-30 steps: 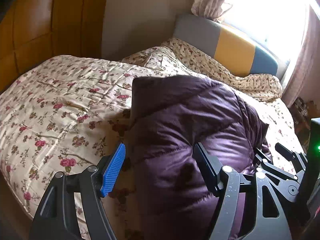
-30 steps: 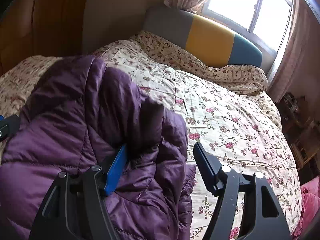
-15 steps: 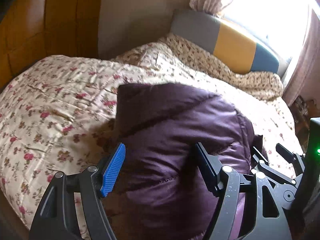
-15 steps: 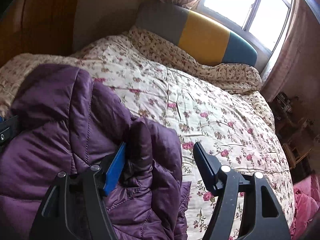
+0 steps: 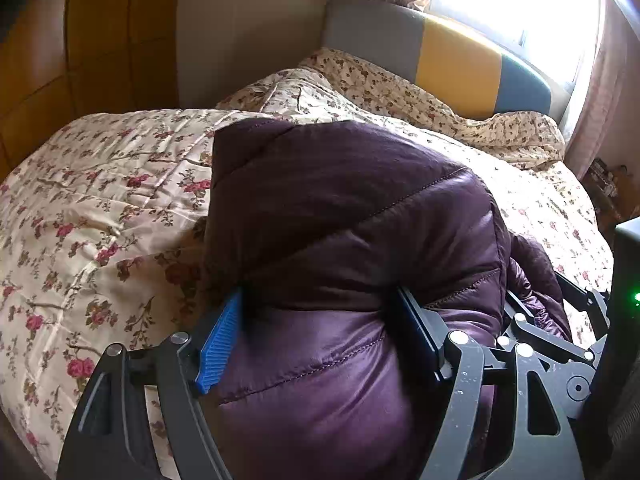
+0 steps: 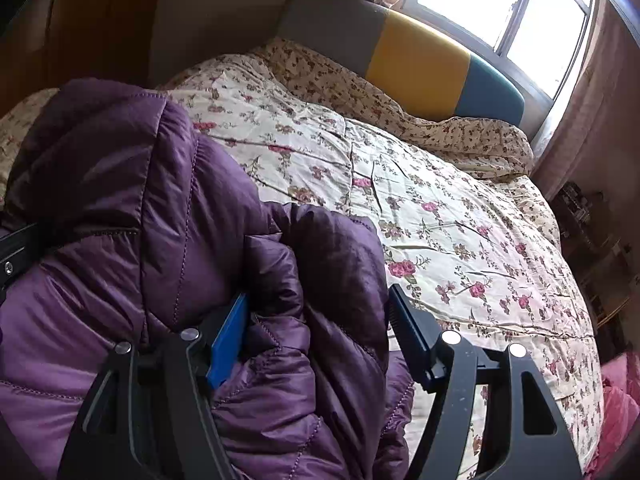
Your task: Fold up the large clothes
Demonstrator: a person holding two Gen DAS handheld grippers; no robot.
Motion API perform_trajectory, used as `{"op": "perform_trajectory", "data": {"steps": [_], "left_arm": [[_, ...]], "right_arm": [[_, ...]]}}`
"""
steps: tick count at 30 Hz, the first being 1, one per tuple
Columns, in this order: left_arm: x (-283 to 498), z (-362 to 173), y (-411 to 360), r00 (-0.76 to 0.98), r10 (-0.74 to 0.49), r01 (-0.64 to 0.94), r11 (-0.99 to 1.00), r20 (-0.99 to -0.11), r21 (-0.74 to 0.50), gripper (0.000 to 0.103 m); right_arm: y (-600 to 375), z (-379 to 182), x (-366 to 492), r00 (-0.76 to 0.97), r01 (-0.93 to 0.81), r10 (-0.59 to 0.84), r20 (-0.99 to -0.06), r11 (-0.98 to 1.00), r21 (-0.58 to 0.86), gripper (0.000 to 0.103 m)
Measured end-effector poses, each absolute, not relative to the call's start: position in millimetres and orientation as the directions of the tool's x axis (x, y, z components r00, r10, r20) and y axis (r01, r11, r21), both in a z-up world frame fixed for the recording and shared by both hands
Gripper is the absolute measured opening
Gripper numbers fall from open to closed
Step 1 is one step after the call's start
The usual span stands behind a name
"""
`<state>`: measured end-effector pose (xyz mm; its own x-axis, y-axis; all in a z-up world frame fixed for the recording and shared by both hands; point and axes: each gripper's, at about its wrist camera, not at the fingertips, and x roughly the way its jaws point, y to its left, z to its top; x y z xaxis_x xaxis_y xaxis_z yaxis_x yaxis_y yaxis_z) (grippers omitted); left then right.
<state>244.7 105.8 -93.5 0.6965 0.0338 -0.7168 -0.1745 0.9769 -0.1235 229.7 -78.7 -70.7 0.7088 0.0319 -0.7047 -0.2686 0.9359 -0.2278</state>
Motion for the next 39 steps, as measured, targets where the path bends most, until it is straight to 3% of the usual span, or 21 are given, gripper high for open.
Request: {"op": "perform_trajectory", "data": {"steps": [8, 16, 24, 39], "left_arm": [[196.9, -62.5, 106.9, 0.729, 0.101, -0.23, 0.968, -0.677, -0.103, 0.077], [138.4, -47.1, 111.7, 0.75, 0.134, -0.277, 0.953, -0.648, -0.124, 0.091], [87.2, -50.2, 113.3, 0.741, 0.157, -0.34, 0.926, -0.653, -0.163, 0.095], [52.8, -64.7, 84.0, 0.711, 0.141, -0.309, 0.943, -0.689, -0.126, 0.099]], "right_arm": [[-91.7, -28.2, 196.6, 0.751, -0.276, 0.088, -0.655, 0.942, -0.19, 0.077], [-108.9, 2.4, 125.7, 0.738, -0.319, 0.165, -0.654, 0.94, -0.123, 0.083], [-117.9, 5.2, 65.8, 0.726, -0.347, 0.204, -0.657, 0.933, -0.093, 0.093], [-137.6, -9.3, 34.2, 0.719, -0.318, 0.182, -0.671, 0.945, -0.083, 0.098]]}}
